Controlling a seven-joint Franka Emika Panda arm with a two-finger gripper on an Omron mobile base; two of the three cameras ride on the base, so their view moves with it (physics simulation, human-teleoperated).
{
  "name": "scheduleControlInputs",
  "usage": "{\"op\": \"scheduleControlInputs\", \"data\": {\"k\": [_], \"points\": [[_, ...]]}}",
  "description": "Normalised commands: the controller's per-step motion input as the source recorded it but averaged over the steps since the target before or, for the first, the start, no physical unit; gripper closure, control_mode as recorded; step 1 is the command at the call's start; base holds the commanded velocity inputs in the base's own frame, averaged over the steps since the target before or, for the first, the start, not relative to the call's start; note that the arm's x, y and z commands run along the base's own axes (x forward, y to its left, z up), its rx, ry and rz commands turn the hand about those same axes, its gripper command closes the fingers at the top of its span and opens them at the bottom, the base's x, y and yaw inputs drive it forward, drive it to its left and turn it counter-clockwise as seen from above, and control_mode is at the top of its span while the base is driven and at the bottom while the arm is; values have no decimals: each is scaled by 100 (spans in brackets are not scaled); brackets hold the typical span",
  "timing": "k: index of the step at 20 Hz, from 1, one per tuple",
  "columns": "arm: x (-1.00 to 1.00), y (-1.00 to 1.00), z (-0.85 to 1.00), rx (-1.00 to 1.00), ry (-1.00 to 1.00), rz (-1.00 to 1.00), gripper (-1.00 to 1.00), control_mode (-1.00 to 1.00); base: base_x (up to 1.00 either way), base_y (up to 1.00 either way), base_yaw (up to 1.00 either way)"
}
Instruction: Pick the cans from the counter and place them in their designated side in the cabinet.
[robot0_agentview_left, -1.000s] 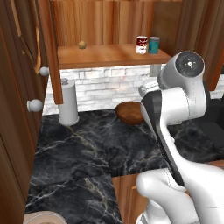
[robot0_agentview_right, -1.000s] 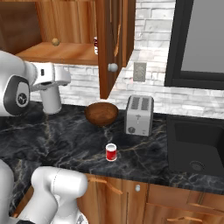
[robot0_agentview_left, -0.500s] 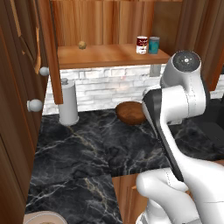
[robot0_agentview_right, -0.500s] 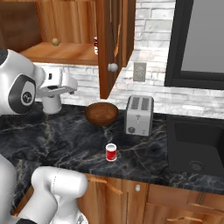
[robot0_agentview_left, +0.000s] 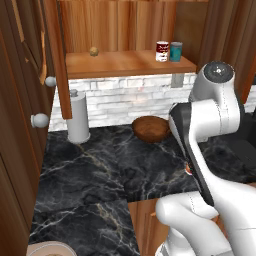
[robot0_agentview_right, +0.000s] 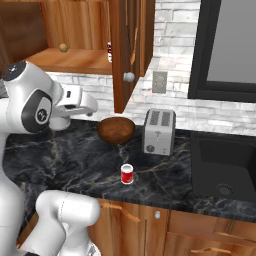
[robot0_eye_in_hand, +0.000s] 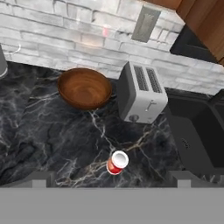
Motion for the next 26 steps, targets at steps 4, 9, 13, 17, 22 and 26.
{"op": "scheduleControlInputs", "data": {"k": [4, 9, 13, 17, 22, 26], "points": [[0, -16, -16, 6, 6, -2, -100, -100, 0, 0, 0], [0, -15, -18, 2, 4, -3, -100, -100, 0, 0, 0], [0, -11, -28, 1, 3, -2, -100, -100, 0, 0, 0], [-5, 0, -30, 1, 3, 0, -100, -100, 0, 0, 0], [-3, -1, -19, 0, 2, 0, -100, -100, 0, 0, 0], [0, -8, -13, 0, 3, 0, -100, -100, 0, 0, 0]]}}
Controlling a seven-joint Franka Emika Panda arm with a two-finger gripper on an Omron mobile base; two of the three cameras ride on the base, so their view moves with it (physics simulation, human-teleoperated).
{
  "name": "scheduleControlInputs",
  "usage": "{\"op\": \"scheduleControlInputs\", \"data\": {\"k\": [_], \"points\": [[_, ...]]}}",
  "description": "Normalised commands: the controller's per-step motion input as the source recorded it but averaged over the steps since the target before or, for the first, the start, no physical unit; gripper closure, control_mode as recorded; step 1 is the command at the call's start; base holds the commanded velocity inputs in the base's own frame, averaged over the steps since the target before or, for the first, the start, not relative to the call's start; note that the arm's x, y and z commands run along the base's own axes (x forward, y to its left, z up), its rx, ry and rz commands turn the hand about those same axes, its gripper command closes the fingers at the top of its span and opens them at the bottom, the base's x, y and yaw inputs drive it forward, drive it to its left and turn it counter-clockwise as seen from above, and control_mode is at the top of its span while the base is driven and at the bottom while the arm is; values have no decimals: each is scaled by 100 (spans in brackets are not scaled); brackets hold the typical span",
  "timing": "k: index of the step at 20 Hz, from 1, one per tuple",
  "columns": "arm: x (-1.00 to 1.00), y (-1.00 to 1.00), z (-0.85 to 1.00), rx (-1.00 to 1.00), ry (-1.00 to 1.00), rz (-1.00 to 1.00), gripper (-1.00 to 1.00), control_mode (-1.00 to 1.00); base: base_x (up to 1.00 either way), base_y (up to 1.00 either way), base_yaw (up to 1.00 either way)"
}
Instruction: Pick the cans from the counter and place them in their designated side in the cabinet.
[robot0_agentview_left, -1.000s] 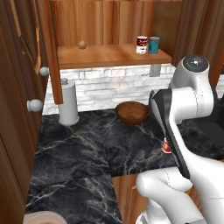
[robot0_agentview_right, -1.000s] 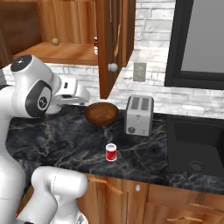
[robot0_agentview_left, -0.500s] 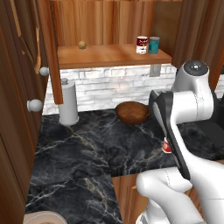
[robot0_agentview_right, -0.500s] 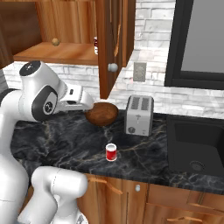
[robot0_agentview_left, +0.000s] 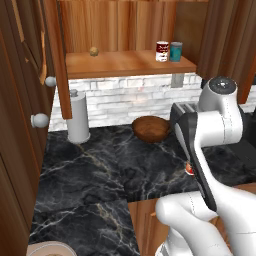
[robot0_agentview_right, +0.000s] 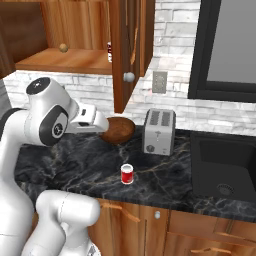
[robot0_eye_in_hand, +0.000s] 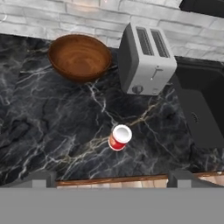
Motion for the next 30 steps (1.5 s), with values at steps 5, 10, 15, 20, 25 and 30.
{"op": "scheduleControlInputs", "data": {"k": [5, 10, 15, 20, 25, 30], "points": [[0, -11, -11, 0, 5, 0, -100, -100, 0, 0, 0], [0, -10, -16, 0, 8, 0, -100, -100, 0, 0, 0], [0, -8, -25, 0, 8, 0, -100, -100, 0, 0, 0], [0, -5, -23, 0, 4, 0, -100, -100, 0, 0, 0], [0, -4, -21, 0, 3, 0, -100, -100, 0, 0, 0], [0, -6, -6, 0, 0, 0, -100, -100, 0, 0, 0]]}}
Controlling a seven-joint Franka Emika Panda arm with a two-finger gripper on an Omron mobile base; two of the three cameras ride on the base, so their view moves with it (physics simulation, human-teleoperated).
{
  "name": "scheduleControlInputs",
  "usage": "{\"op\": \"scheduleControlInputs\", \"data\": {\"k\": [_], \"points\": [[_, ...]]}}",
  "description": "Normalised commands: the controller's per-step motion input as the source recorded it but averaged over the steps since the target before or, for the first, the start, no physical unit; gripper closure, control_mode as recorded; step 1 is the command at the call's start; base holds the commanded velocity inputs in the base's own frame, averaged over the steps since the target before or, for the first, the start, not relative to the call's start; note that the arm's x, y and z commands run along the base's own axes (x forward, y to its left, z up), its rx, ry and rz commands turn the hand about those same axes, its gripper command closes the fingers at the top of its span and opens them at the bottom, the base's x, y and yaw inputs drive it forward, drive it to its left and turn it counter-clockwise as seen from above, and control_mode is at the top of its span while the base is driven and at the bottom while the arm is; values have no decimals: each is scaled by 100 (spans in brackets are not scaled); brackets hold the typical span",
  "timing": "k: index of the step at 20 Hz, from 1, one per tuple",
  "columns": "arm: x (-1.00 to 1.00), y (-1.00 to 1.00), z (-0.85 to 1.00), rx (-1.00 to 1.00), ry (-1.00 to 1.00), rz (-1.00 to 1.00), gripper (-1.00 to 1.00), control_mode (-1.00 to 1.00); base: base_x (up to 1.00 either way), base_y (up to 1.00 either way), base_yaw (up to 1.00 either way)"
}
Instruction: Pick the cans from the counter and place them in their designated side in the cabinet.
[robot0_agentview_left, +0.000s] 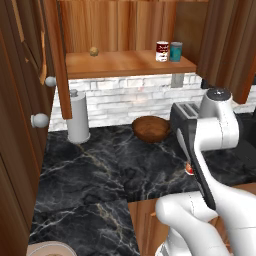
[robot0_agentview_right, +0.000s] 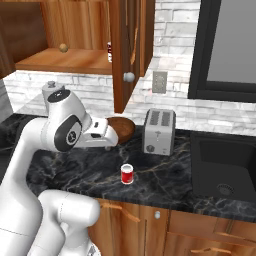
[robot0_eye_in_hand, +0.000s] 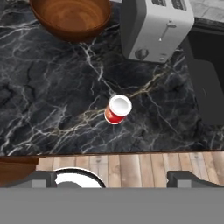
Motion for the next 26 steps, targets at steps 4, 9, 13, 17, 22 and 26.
{"op": "scheduleControlInputs", "data": {"k": [4, 9, 13, 17, 22, 26], "points": [[0, -11, 0, 0, -1, 0, -100, -100, 0, 0, 0], [1, -7, -3, 0, 0, 0, -100, -100, 0, 0, 0], [1, -4, -3, 1, 0, 0, -100, -100, 0, 0, 0], [5, 0, -4, 1, -2, 1, -100, -100, 0, 0, 0], [9, 0, -6, 1, -2, 1, -100, -100, 0, 0, 0], [13, 0, -8, 0, -4, 1, -100, -100, 0, 0, 0]]}}
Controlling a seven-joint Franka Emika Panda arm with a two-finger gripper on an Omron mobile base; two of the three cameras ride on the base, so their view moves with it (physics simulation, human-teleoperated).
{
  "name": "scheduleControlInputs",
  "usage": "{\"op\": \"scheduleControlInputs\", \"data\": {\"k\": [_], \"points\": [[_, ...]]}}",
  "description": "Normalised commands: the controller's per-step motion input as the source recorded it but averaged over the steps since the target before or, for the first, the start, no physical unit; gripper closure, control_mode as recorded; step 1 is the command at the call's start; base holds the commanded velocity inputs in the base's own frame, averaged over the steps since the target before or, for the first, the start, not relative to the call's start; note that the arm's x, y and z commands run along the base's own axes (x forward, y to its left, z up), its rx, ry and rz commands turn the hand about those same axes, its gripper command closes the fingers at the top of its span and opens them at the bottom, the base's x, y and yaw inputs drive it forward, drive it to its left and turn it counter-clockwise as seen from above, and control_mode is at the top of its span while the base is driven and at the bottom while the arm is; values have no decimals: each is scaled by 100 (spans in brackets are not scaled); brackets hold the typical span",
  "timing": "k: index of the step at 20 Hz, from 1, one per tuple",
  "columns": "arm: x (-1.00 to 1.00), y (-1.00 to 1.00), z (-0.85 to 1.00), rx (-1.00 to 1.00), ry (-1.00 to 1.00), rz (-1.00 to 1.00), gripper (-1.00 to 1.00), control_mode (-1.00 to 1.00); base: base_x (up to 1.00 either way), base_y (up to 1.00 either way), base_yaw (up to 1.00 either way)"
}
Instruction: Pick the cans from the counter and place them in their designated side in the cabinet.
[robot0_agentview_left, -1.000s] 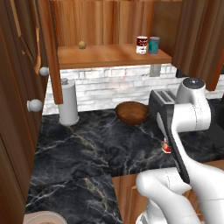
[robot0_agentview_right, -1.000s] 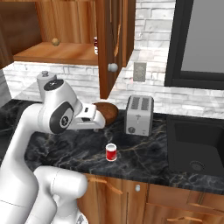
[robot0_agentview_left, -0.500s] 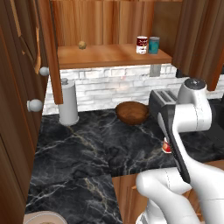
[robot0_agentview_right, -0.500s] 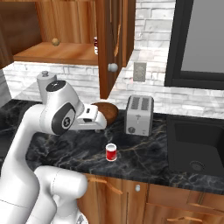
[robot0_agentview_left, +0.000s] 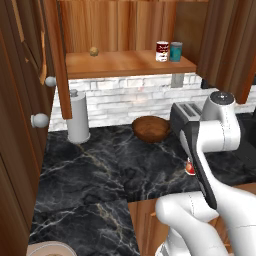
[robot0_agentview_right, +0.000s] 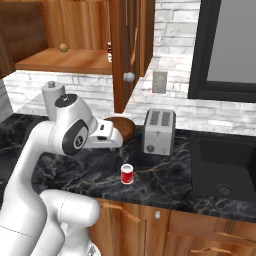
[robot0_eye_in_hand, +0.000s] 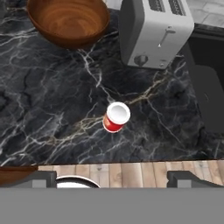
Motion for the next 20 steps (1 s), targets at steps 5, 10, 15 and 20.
{"op": "scheduleControlInputs", "data": {"k": [5, 10, 15, 20], "points": [[12, 0, -12, 0, -4, 1, -100, -100, 0, 0, 0], [12, 0, -16, 0, -4, 1, -100, -100, 0, 0, 0], [8, -11, -14, 0, 0, 0, -100, -100, 0, 0, 0], [8, -10, -17, 0, 0, 0, -100, -100, 0, 0, 0]]}}
